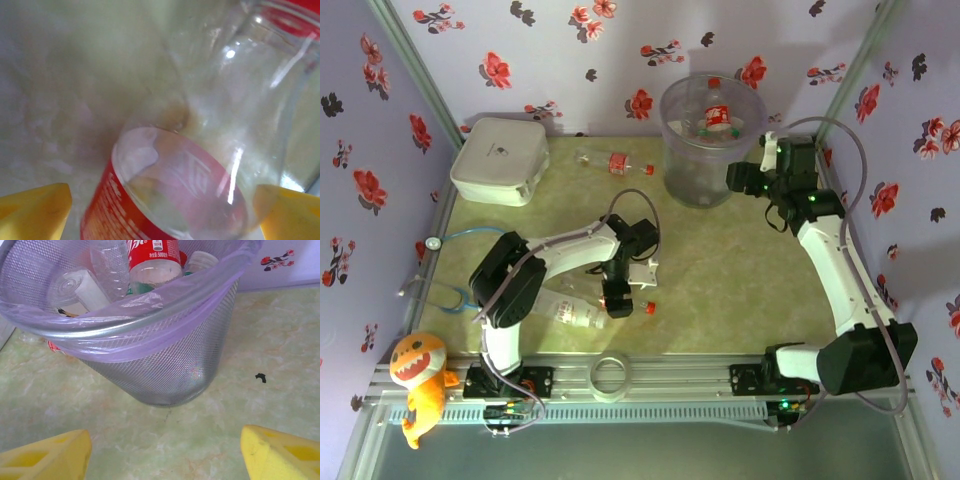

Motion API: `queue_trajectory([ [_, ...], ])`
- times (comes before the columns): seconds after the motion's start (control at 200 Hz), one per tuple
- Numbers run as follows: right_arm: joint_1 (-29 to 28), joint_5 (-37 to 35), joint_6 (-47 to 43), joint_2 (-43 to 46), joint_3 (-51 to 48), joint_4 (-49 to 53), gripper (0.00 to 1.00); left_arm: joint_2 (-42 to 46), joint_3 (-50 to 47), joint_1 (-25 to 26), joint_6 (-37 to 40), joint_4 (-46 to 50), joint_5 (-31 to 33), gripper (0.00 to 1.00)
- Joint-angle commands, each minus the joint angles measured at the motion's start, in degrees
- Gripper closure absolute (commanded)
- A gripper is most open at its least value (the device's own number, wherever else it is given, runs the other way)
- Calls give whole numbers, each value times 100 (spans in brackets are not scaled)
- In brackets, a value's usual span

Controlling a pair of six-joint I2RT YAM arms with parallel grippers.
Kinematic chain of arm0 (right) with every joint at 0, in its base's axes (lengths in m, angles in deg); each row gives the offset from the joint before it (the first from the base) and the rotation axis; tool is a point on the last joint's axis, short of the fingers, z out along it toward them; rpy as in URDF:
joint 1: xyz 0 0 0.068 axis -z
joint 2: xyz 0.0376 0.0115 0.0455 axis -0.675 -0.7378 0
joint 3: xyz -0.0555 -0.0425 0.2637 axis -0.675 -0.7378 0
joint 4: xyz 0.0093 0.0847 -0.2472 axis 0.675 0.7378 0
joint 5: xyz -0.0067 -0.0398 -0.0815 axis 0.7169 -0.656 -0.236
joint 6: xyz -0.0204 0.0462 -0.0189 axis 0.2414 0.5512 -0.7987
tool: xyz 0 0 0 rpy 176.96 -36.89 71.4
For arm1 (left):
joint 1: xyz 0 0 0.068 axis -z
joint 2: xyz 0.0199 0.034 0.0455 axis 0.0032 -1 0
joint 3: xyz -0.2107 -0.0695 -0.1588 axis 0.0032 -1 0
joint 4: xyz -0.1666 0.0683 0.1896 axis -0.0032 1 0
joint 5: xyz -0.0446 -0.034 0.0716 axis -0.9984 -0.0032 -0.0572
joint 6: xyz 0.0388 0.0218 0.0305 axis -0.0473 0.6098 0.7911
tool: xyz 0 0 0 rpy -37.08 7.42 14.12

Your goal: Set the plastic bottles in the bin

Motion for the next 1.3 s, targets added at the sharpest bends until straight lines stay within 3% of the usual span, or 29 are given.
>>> queue_trajectory([
  [0.0,65,-63,48,149,-82,23,21,-168,-34,2,222,-233,176,6],
  [0.525,249,-99,89,556,-335,93,21,-469,-36,-67,412,-1106,511,24],
  [0.865,346,-125,107,777,-480,152,21,-487,455,-142,419,-992,689,36],
  [1.145,425,-91,98,851,-512,192,21,-475,804,-182,256,-821,970,38],
  [1.295,427,40,114,900,-516,240,21,-119,1411,-212,-278,-561,1074,38],
])
